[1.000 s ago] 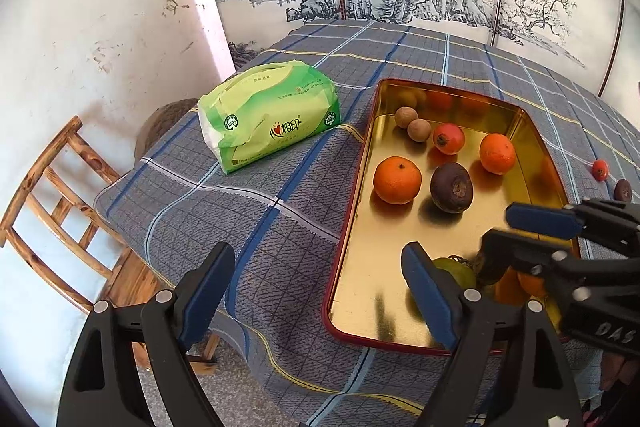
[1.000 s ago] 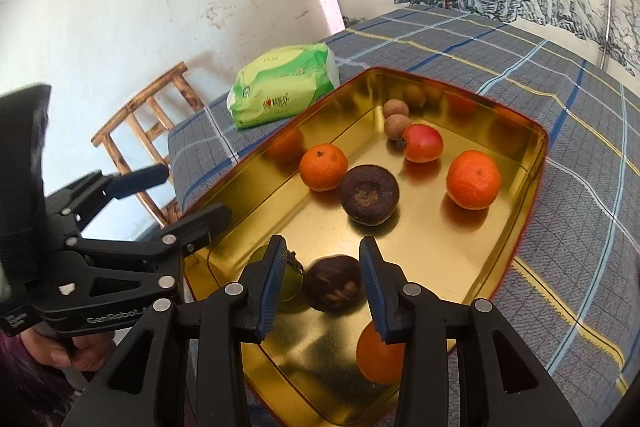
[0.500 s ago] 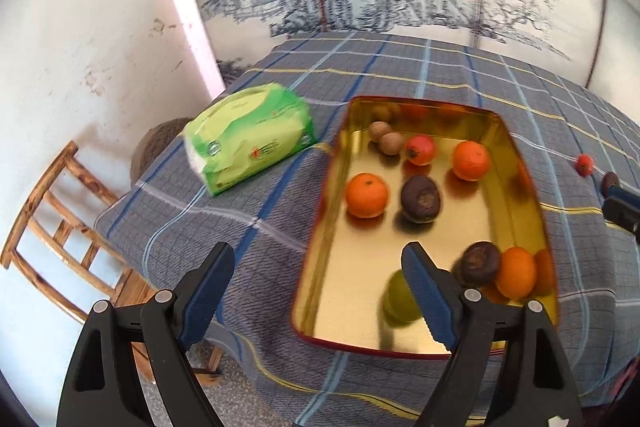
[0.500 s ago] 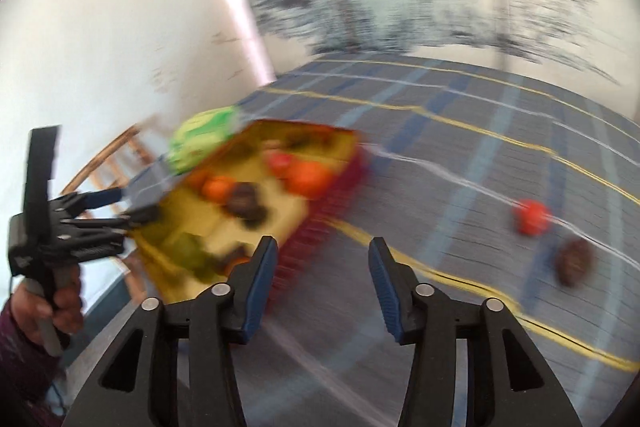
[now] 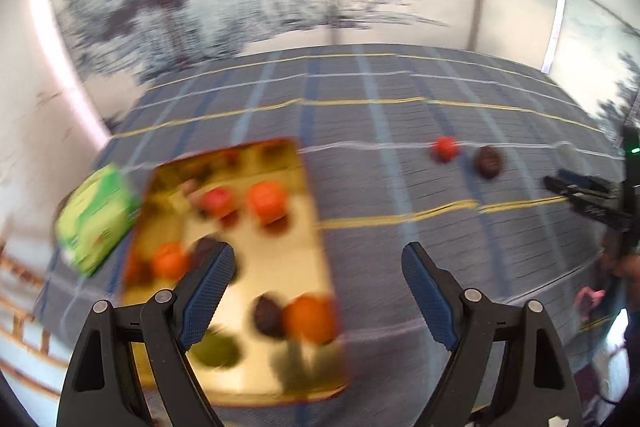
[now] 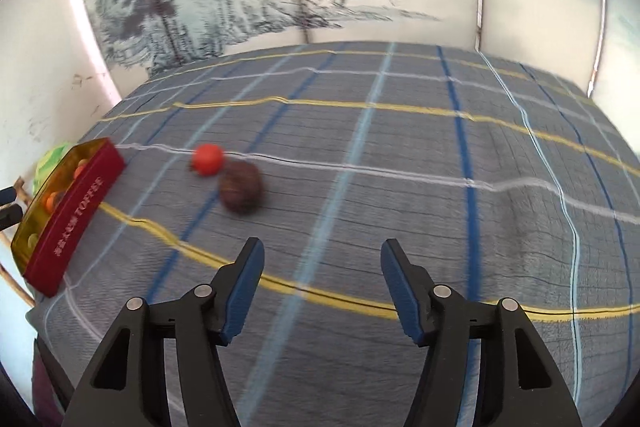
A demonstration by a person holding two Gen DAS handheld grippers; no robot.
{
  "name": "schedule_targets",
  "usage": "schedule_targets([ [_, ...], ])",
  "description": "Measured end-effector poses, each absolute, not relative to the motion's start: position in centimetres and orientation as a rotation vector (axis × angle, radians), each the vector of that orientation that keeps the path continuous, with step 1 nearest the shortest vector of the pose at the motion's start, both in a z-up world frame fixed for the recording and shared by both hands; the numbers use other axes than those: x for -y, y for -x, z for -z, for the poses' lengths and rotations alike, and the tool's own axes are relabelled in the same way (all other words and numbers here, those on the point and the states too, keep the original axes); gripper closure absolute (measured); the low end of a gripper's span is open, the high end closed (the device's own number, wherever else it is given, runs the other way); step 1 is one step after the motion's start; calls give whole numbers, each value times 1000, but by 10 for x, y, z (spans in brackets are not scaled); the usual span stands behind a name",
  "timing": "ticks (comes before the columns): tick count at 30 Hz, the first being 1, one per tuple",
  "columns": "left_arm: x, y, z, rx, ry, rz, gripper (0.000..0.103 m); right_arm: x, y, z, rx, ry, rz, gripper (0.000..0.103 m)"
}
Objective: Organize fruits
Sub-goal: 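Grasp the red fruit with the left tool while the right tool approaches the brown fruit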
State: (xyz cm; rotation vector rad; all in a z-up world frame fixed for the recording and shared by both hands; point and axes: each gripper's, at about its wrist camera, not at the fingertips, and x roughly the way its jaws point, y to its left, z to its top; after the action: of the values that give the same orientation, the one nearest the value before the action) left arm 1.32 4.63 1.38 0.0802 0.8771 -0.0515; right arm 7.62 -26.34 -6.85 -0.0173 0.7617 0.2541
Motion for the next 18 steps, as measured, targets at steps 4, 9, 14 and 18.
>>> schedule_targets([
  [4,-12,-57,-5,-914,-55,139,24,286,-85,80,-786,-83,-272,39],
  [9,21,-112,16,-988,-13,198,47,286,-84,80,-775,-110,-339,37],
  [14,51,-144,31,-990,-48,239,47,288,-81,79,-757,-138,-387,36],
  [18,73,-160,42,-983,-152,222,47,290,-80,79,-746,-160,-413,34],
])
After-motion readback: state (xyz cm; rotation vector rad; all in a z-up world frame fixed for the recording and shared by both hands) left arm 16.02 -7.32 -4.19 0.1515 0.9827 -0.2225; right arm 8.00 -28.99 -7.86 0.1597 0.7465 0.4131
